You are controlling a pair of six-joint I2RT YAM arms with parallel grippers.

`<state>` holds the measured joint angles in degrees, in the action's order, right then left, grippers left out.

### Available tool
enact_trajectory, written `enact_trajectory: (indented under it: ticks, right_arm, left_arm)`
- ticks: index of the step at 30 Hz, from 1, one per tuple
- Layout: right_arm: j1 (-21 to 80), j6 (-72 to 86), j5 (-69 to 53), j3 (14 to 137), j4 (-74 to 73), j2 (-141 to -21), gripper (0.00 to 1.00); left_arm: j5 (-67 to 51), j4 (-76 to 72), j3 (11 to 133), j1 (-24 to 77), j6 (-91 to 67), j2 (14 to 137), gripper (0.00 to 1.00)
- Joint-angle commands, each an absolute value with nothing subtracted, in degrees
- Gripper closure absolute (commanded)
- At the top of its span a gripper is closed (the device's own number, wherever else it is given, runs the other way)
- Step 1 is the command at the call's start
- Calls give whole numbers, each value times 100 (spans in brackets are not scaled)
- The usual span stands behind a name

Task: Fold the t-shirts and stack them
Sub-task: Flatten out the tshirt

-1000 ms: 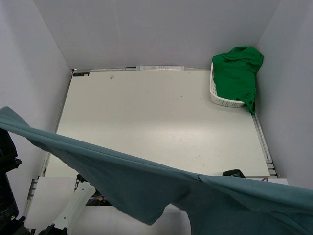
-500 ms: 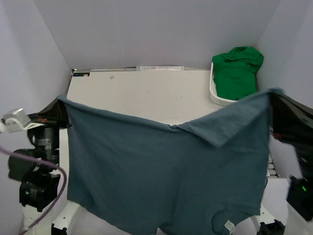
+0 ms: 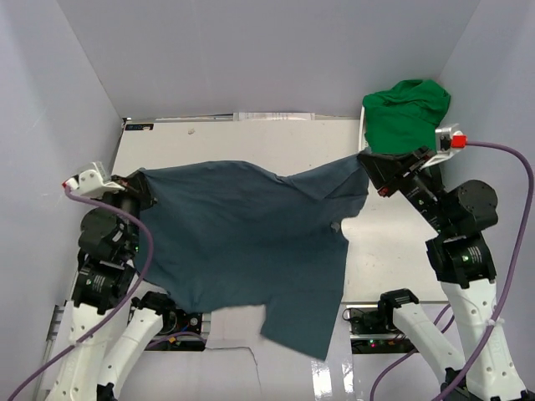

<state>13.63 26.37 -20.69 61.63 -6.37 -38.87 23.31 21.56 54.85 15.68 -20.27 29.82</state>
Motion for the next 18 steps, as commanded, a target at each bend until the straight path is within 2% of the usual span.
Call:
enact_trajectory:
  ticks: [1,10,15,18]
  right_arm:
    - [1380,2637,-2320,6197,-377,-4385,92]
    - [1380,2409,-2320,5687,306,-5535,92]
    - [1380,2294,-2303,5765,641,-6204,92]
    - [1380,2206,-2364,6124,791,-7001,92]
  left_arm:
    - [2540,1654,5046,1582,-2197,3417,100]
    - [2918,327,4368,1573,-2356,4859,100]
    - [3129,-385,4368,1547,-2197,5721,100]
    - [3173,-666,4447,1494,-2162,6194,100]
